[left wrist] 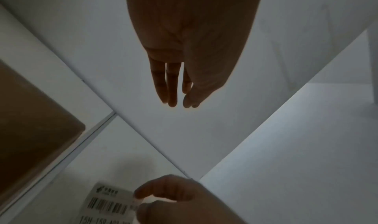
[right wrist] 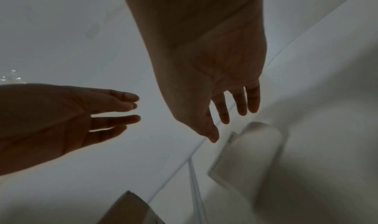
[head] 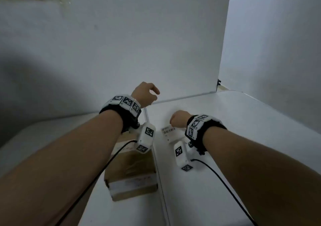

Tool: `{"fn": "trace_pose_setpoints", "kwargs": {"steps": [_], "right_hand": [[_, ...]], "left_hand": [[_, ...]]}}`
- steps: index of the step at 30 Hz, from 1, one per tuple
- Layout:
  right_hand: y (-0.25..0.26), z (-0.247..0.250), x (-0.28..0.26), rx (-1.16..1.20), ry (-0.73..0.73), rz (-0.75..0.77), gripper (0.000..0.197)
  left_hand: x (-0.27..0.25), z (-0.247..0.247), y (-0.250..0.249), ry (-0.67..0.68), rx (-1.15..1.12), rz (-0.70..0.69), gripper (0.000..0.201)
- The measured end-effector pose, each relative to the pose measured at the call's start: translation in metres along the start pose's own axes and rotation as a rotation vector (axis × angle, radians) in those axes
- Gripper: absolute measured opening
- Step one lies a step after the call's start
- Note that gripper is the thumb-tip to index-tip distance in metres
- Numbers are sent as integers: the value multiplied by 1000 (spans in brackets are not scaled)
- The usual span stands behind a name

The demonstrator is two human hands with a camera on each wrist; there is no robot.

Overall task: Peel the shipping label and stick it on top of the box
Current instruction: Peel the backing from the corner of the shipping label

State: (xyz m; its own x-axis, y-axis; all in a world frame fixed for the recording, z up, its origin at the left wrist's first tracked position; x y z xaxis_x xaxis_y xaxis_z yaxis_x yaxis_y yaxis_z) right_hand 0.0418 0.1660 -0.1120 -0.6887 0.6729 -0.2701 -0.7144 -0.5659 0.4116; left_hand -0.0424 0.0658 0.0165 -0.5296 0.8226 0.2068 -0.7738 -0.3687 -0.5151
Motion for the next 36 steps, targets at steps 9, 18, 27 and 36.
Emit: {"fn": "trace_pose_setpoints", "kwargs": {"steps": [9,18,27,36], "right_hand": [[-35,-16,-21,56,-22,-81,29],[-13,12,-49,449,-198,-2,25],[61,77,-105,688,-448,406,20],[89,53,-124,1208,-299,302,20]], "left_hand": [[-34,6,3,-34,-191,-7,16],[-62,-8,1,1,-54,-90,21],[-75,16,-13,-121,192,-312,46],[-115,67,11,-378,217,-283,9]]}}
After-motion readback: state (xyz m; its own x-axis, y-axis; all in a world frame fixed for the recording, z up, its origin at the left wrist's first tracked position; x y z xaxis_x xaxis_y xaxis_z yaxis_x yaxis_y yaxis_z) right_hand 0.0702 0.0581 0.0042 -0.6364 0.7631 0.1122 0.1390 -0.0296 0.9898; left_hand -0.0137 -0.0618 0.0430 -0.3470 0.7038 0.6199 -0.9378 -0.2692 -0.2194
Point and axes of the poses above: each hand's wrist, its own x-axis towards the middle knuckle, its own z-axis out of the back of the hand, y = z × x, the point moved 8 cm from there along x, towards the middle knuckle, and after that the axes turned 4 degrees about x, right-handed, at the moved point
